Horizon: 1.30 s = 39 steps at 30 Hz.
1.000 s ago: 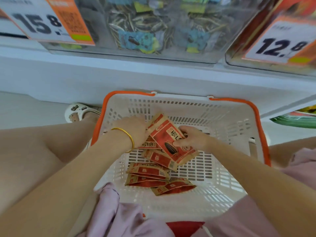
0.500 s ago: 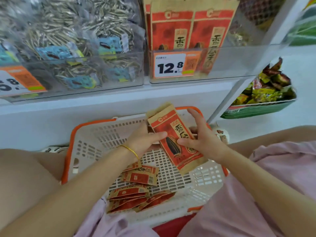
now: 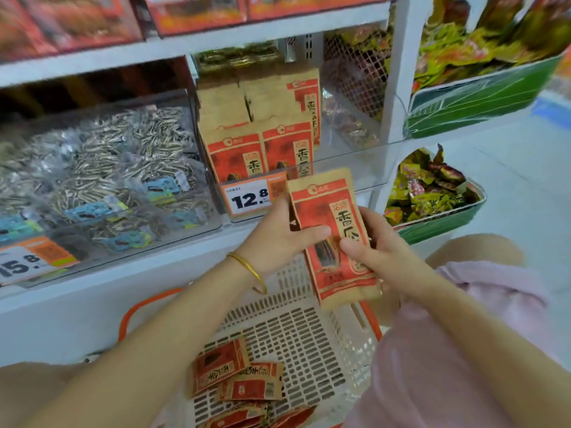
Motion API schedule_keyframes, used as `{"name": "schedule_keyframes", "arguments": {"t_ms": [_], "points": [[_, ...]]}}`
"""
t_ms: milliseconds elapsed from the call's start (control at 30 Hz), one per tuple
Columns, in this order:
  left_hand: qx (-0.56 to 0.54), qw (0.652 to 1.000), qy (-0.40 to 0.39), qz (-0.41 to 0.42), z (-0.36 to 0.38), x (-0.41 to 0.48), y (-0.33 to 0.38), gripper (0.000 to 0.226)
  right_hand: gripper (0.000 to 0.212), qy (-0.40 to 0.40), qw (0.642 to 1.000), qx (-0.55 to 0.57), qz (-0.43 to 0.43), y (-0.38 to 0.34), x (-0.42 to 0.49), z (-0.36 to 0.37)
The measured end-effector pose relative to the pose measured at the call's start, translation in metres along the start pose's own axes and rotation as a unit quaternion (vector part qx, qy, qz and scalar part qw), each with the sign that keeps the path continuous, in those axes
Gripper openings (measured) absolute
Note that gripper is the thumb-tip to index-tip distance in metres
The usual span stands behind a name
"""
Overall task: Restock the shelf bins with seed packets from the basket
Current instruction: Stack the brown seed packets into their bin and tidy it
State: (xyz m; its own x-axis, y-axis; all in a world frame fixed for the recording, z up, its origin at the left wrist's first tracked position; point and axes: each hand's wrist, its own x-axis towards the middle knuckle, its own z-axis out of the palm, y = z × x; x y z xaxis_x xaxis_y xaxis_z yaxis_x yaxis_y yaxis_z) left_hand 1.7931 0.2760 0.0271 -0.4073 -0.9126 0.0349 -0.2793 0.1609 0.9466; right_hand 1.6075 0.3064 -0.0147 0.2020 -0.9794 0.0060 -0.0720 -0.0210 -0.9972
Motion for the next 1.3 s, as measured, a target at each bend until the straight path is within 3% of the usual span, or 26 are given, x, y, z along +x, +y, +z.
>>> {"name": "schedule_keyframes", "arguments": {"t_ms": [167,267,367,433,533,633,733,800,900,1067,1200,1300], "points": [[0.096,0.993,0.019,0.059,-0.006,0.049,0.043,0.068,0.076,-0.014,1.000,-0.007,-0.010,-0.043,0.035,-0.044],[0.112,0.986,0.082,0.092,-0.016,0.073,0.076,0.041,0.076,0.037,0.997,-0.033,-0.058,-0.077,0.062,-0.063],[0.260,0.941,0.185,0.114,-0.035,0.094,0.087,0.038,0.073,0.124,0.977,-0.130,-0.112,-0.104,0.096,-0.072],[0.414,0.889,0.171,0.093,-0.050,0.110,0.080,0.039,0.076,0.141,0.963,-0.194,-0.125,-0.109,0.124,-0.073],[0.516,0.849,0.102,0.041,-0.066,0.129,0.074,0.042,0.076,0.110,0.965,-0.228,-0.070,-0.103,0.170,-0.072],[0.556,0.831,0.022,-0.027,-0.071,0.142,0.075,0.050,0.069,0.086,0.978,-0.191,-0.006,-0.081,0.206,-0.068],[0.582,0.808,-0.028,-0.086,-0.076,0.152,0.069,0.057,0.067,0.088,0.985,-0.148,0.000,-0.059,0.235,-0.062],[0.586,0.803,-0.029,-0.103,-0.079,0.155,0.064,0.066,0.077,0.077,0.972,-0.222,0.001,-0.053,0.247,-0.059],[0.594,0.797,-0.019,-0.108,-0.079,0.156,0.060,0.070,0.094,0.080,0.922,-0.378,0.023,-0.051,0.257,-0.063],[0.592,0.797,-0.011,-0.118,-0.076,0.155,0.060,0.076,0.089,0.083,0.953,-0.286,0.061,-0.042,0.272,-0.056],[0.596,0.795,0.000,-0.114,-0.075,0.155,0.059,0.063,0.087,0.051,0.943,-0.322,0.067,-0.045,0.271,-0.053],[0.592,0.800,0.014,-0.094,-0.075,0.153,0.057,0.060,0.099,0.059,0.953,-0.275,0.113,-0.049,0.260,-0.055]]}}
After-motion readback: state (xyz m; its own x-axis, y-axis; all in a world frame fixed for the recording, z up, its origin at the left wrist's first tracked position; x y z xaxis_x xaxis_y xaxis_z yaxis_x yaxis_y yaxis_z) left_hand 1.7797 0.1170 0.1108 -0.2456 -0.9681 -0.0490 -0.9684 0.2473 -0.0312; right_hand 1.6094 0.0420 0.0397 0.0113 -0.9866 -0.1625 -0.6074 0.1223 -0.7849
